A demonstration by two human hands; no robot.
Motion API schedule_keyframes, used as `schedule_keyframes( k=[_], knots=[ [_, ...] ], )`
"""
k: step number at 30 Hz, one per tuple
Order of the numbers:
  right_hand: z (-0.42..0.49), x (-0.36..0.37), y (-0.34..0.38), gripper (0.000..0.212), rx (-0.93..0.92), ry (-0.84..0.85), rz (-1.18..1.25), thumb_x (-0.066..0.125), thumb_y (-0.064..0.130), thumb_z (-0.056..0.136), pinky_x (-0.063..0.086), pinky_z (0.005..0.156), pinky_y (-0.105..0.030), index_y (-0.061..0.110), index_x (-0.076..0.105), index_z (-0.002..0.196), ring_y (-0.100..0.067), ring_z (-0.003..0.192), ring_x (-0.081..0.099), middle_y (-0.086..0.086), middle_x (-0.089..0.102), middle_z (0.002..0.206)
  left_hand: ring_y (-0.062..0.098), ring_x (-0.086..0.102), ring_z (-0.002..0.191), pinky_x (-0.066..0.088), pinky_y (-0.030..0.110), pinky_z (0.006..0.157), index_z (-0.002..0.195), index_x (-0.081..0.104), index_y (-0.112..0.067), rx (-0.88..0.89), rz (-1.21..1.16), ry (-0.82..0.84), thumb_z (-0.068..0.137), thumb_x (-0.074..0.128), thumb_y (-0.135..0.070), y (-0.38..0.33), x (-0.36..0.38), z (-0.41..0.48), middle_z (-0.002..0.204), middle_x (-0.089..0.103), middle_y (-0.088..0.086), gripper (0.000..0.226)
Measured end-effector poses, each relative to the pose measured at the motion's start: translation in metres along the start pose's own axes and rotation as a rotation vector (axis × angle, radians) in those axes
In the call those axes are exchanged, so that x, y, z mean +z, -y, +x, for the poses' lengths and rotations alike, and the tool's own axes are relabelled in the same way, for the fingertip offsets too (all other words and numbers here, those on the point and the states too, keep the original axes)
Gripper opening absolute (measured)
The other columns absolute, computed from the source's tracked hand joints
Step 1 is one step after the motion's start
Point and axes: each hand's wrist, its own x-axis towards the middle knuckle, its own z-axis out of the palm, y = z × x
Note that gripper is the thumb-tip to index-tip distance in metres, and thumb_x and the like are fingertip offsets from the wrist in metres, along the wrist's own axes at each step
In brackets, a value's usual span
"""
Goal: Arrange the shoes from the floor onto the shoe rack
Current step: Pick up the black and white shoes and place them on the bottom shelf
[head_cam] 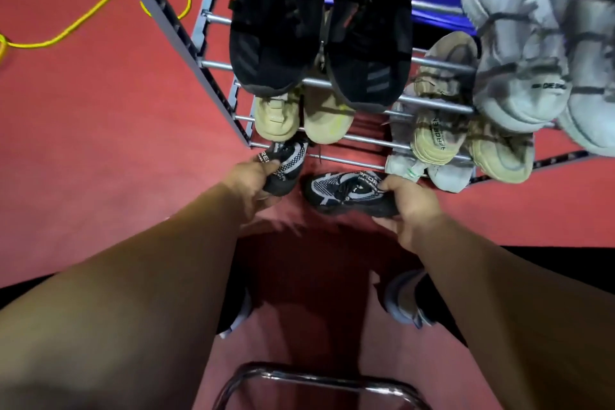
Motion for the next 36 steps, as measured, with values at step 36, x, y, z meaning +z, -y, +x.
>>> schedule_keyframes(
  k=[36],
  knots=[
    [0.022, -0.003, -0.007, 0.031, 0.104, 0.048, 0.065, 0.058, 0.012, 0.076, 0.06, 0.071, -0.038, 0.01, 0.069, 0.105, -0.03, 0.084, 0.071, -0.012, 0.074, 0.096, 0.02, 0.05, 0.07, 0.045, 0.032, 0.074, 0.085, 0.058, -0.015, -0.144, 0.135, 0.07, 0.097, 0.059, -0.026, 0.0, 0.026, 0.045, 0.08, 0.056, 0.007, 0.017]
  ],
)
